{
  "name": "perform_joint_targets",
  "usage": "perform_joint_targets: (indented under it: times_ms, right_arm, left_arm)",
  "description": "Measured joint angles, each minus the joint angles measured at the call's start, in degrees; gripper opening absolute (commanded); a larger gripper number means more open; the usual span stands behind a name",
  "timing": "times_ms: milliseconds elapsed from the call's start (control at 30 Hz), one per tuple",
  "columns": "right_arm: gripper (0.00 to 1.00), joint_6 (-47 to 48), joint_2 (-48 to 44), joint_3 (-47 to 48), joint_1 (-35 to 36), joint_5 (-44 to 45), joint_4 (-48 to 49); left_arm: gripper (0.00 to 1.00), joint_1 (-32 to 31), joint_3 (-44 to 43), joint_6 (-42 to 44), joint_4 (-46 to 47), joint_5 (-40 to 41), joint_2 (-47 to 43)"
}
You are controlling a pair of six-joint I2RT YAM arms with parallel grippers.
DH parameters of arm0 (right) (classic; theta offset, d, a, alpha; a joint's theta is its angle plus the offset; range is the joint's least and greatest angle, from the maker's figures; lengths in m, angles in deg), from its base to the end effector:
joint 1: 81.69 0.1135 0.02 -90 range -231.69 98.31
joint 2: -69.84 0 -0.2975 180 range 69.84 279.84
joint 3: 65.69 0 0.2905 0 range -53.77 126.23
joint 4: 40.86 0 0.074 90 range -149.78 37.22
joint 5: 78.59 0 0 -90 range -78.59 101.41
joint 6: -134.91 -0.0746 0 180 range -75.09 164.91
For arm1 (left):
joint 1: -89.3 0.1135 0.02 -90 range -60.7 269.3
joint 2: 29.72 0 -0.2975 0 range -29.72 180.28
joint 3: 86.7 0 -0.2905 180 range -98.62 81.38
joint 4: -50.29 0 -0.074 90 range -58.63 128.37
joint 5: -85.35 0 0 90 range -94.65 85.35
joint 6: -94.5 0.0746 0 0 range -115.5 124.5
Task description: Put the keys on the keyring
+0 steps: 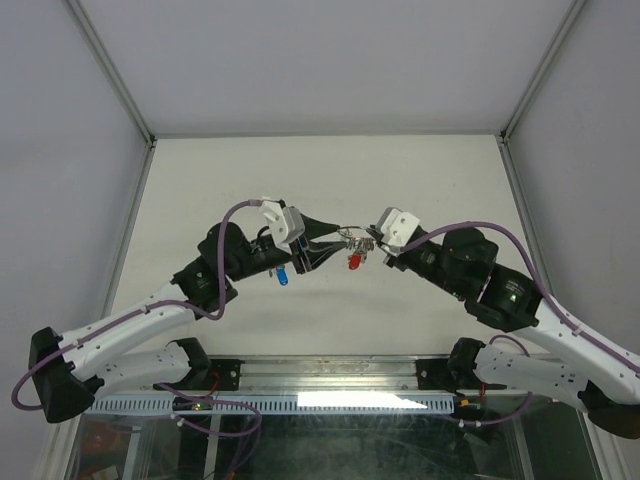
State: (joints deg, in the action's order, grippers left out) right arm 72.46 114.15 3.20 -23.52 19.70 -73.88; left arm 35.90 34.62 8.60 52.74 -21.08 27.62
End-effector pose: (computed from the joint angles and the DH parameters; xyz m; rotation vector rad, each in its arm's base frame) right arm 0.1239 0.1791 0.4205 -1.0916 1.3345 0.2716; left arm 0.1590 -0.2495 0.3804 0.9599 1.2501 -0.8985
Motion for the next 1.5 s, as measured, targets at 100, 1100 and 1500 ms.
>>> perform_joint_targets:
  times_ms: [100,1100,1500]
  right_arm:
    - [0.00,0.63,0.00,0.04,0.00,0.87,-0.85]
    - [0.00,-33.42,24.98,17.38,-20.70,-14.51,-37.59]
    - [0.00,-39.60,24.30,12.76,-27.52,-30.95,-34.14]
  left_arm:
    - [0.43,0.00,0.90,0.13,-0.87,2.10,-2.84]
    - [0.48,0.00,-0.68,6.21,-9.07,23.54,-7.67]
    - [0.50,0.00,-0.98,6.47,-10.58,23.89,-6.49]
